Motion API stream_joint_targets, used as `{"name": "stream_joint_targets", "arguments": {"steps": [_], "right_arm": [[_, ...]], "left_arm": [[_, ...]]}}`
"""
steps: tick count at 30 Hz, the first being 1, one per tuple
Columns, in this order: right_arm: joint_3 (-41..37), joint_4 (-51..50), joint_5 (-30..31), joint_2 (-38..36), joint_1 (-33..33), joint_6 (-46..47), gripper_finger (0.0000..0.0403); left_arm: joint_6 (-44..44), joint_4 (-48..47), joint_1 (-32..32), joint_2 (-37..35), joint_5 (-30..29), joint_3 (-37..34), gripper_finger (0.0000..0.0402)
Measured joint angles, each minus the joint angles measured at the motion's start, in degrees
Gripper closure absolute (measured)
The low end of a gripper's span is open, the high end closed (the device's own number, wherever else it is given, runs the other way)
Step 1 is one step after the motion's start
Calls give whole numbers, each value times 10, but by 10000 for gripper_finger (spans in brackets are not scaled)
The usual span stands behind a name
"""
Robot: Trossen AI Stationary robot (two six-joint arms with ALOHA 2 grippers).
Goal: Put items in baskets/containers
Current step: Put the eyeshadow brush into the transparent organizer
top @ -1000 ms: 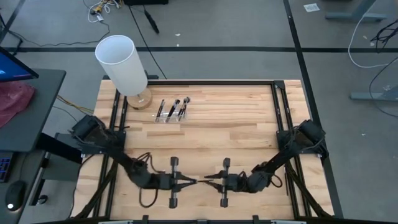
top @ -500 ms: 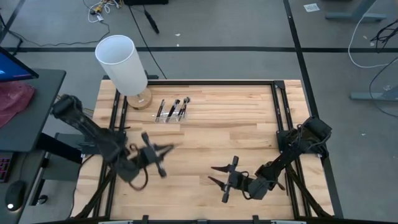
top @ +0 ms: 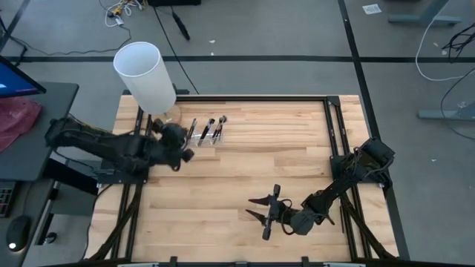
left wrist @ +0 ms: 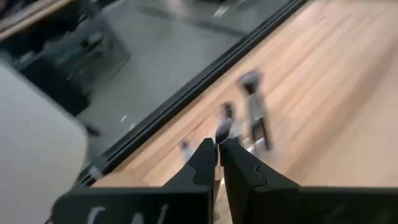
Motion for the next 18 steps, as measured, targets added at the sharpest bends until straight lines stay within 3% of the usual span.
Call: {"name": "stream_joint_targets", "arguments": {"steps": [8,18], "right_arm": [[0,0,-6,0,-3,0,243],[0,-3,-24,0,-3,13,243]], "left_arm": [[30,-11,97,1,49,0,386],[41,12,130,24,78,0,385]]}}
